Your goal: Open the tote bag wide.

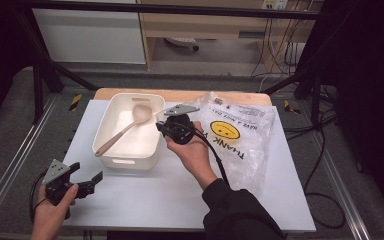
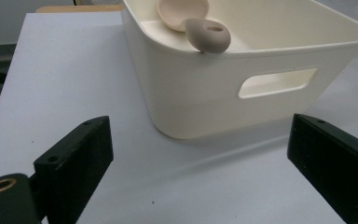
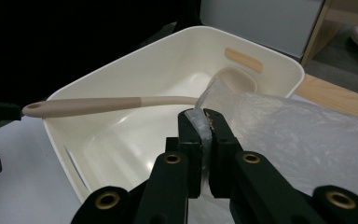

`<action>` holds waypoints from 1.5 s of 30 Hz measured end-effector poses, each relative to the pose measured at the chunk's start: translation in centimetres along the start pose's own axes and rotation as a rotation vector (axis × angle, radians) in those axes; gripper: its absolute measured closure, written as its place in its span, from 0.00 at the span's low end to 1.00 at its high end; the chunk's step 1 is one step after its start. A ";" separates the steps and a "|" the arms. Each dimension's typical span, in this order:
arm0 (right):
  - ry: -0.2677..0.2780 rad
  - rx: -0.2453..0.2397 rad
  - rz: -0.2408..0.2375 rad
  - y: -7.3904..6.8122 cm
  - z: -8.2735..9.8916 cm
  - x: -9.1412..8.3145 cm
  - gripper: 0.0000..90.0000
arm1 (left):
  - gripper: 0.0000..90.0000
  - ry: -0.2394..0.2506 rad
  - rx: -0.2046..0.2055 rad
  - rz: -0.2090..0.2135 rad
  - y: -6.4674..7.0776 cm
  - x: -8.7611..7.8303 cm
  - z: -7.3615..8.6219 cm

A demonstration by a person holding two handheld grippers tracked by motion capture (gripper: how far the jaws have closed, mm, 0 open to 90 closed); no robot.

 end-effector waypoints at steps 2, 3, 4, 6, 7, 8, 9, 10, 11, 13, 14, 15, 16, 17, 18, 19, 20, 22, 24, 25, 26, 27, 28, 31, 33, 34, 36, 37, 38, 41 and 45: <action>-0.031 -0.023 -0.007 -0.5 0.6 0.5 0.95 | 0.07 -0.006 0.008 0.002 0.0 0.0 0.0; -0.031 -0.023 -0.007 -0.5 0.6 0.5 0.95 | 0.07 -0.006 0.008 0.002 0.0 0.0 0.0; -0.055 -0.039 -0.028 -1.0 1.3 1.0 0.87 | 0.07 -0.006 0.008 0.003 0.0 0.0 0.0; -0.060 -0.047 -0.051 -1.4 1.5 1.1 0.76 | 0.07 -0.006 0.007 0.003 0.0 0.0 0.0; -0.065 -0.049 -0.057 -1.6 1.6 1.2 0.67 | 0.07 -0.006 0.007 0.002 0.0 0.0 0.0; -0.075 -0.058 -0.062 -1.7 1.6 1.1 0.63 | 0.07 -0.006 0.006 0.001 0.0 0.0 0.0; -0.072 -0.061 -0.068 -1.8 1.6 0.9 0.58 | 0.07 -0.006 0.006 0.001 0.0 0.0 0.0; -0.073 -0.065 -0.073 -1.8 1.6 0.7 0.52 | 0.07 -0.007 0.008 0.000 0.0 0.0 0.0; -0.076 -0.065 -0.072 -1.8 1.6 0.5 0.45 | 0.07 -0.007 0.008 0.000 0.0 0.0 0.1; -0.077 -0.076 -0.068 -1.7 1.5 0.0 0.35 | 0.07 -0.008 0.008 0.000 0.0 0.0 0.1; -0.078 -0.084 -0.071 -1.6 1.6 -0.2 0.31 | 0.07 -0.009 0.009 0.000 0.0 0.0 0.1; -0.077 -0.089 -0.066 -1.5 1.7 -0.5 0.27 | 0.07 -0.010 0.008 0.001 0.0 0.1 0.1; -0.080 -0.092 -0.058 -1.2 1.9 -0.8 0.23 | 0.07 -0.010 0.008 0.001 0.0 0.1 0.1; -0.082 -0.090 -0.059 -1.0 2.0 -1.1 0.21 | 0.07 -0.010 0.007 -0.001 0.0 0.1 0.1; -0.085 -0.089 -0.056 -0.7 2.1 -1.3 0.18 | 0.07 -0.010 0.007 -0.001 0.0 0.1 0.1; -0.089 -0.087 -0.051 -0.4 2.3 -1.5 0.17 | 0.07 -0.009 0.002 0.000 0.0 0.1 0.1; -0.086 -0.082 -0.048 -0.1 2.4 -1.8 0.15 | 0.07 -0.009 0.002 0.000 0.0 0.1 0.1; -0.081 -0.067 -0.045 0.5 2.7 -2.2 0.13 | 0.07 -0.011 0.002 -0.001 0.0 0.1 0.2; -0.075 -0.065 -0.036 1.1 2.7 -2.6 0.11 | 0.07 -0.012 0.001 -0.001 0.0 0.1 0.2; -0.069 -0.061 -0.031 1.3 2.6 -2.7 0.10 | 0.07 -0.012 0.001 -0.001 0.0 0.1 0.2; -0.055 -0.058 -0.023 1.6 2.4 -2.9 0.10 | 0.07 -0.013 0.001 -0.001 0.0 0.1 0.2; -0.055 -0.058 -0.023 1.6 2.4 -2.9 0.10 | 0.07 -0.013 0.001 -0.001 0.0 0.1 0.2; -0.048 -0.056 -0.011 2.2 2.2 -3.1 0.10 | 0.07 -0.014 0.001 -0.001 0.0 0.1 0.2; -0.055 -0.055 0.009 3.1 2.1 -3.1 0.10 | 0.07 -0.013 0.001 0.001 0.1 0.1 0.2; -0.063 -0.059 0.013 3.4 2.3 -3.1 0.09 | 0.07 -0.018 0.003 0.005 0.1 0.2 0.3; -0.070 -0.062 0.021 3.7 2.4 -3.1 0.09 | 0.07 -0.018 -0.001 0.009 0.1 0.3 0.3; -0.086 -0.070 0.034 4.4 3.1 -3.2 0.09 | 0.07 -0.023 -0.001 0.019 0.2 0.5 0.4; -0.086 -0.070 0.034 4.4 3.1 -3.2 0.09 | 0.07 -0.030 -0.002 0.027 0.3 0.5 0.4; -0.092 -0.072 0.038 4.7 3.3 -3.3 0.08 | 0.07 -0.035 -0.001 0.033 0.3 0.6 0.5; -0.112 -0.071 0.053 5.9 4.3 -3.5 0.08 | 0.07 -0.027 -0.005 0.060 0.7 0.8 0.5; -0.130 -0.050 0.071 7.8 6.1 -3.8 0.08 | 0.08 -0.034 -0.005 0.083 1.2 1.1 0.6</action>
Point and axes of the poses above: each handheld gripper's, and its own axes: x roughly forward along the jaws, z roughly out of its underside, y roughly to its right, the point moved 7 cm from there along x, roughly forward along the jaws, and after that the axes turned 11 degrees about z, right-handed, at the moved point
